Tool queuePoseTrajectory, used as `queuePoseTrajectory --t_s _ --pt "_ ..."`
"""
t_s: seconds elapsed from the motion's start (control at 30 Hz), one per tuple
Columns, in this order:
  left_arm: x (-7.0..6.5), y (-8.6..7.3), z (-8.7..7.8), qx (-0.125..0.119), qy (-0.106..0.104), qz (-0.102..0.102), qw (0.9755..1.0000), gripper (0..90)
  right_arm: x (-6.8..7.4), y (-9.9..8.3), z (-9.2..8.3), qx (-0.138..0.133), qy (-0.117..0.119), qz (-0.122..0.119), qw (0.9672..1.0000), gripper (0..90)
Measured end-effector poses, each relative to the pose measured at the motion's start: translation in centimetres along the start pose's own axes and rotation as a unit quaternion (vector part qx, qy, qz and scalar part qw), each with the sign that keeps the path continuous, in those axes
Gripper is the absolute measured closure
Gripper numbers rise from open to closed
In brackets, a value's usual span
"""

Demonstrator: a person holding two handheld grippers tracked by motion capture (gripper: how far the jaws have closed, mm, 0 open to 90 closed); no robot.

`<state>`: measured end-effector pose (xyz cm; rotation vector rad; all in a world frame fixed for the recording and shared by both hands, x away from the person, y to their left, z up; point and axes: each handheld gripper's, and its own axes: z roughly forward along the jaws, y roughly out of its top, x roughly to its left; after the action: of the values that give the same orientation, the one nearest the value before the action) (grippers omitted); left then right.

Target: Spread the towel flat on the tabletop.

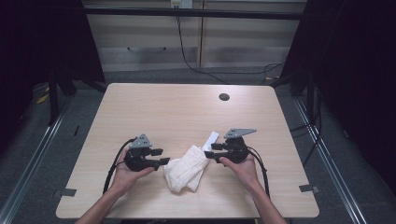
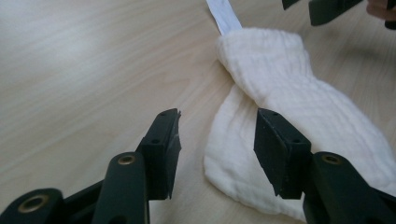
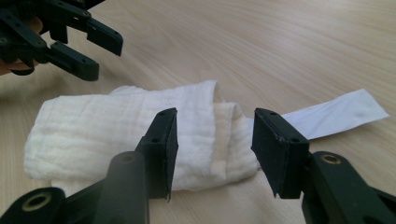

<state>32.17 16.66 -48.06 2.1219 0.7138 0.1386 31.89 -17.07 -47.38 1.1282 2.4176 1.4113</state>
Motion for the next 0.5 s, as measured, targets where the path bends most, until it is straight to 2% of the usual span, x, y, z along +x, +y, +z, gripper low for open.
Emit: queuePoseTrajectory --t_s 0.07,0.13,0.17,0.2,0.27,0.3,0.37,0.4,0.5 --pt "-0.2 -0.1 0.3 0.014 -0.006 0.007 0.9999 51.0 0.2 0.0 0.7 0.011 0.008 -0.006 0.9999 51.7" --pt "-0.2 -0.1 0.3 0.008 -0.014 -0.002 0.9999 51.4 0.4 -0.2 1.4 0.021 0.016 -0.009 0.9996 53.7" --pt "-0.2 -0.2 0.5 0.010 -0.009 -0.001 0.9999 50.0 0.7 -0.3 2.0 0.032 0.016 -0.010 0.9993 57.3" --pt "-0.2 -0.4 0.8 0.013 -0.008 -0.004 0.9999 50.0 0.7 -0.3 2.0 0.032 0.016 -0.010 0.9993 57.3" --pt "-0.3 -0.5 1.7 0.023 -0.001 -0.015 0.9996 42.2 0.8 -0.3 2.3 0.036 0.013 -0.013 0.9992 60.9" --pt "-0.4 -0.5 2.0 0.028 -0.002 -0.013 0.9995 42.2 0.8 -0.3 2.3 0.038 0.010 -0.012 0.9991 62.1" --pt "-0.6 -0.5 2.2 0.030 -0.002 -0.007 0.9995 47.2 0.8 -0.2 2.1 0.037 0.013 -0.011 0.9992 69.1" --pt "-0.7 -0.5 2.2 0.032 -0.004 0.000 0.9995 47.2 0.8 -0.2 2.1 0.037 0.013 -0.011 0.9992 69.1" --pt "-0.8 -0.5 2.2 0.038 -0.011 0.011 0.9991 58.8 0.9 -0.3 2.1 0.044 0.020 -0.012 0.9988 80.0"
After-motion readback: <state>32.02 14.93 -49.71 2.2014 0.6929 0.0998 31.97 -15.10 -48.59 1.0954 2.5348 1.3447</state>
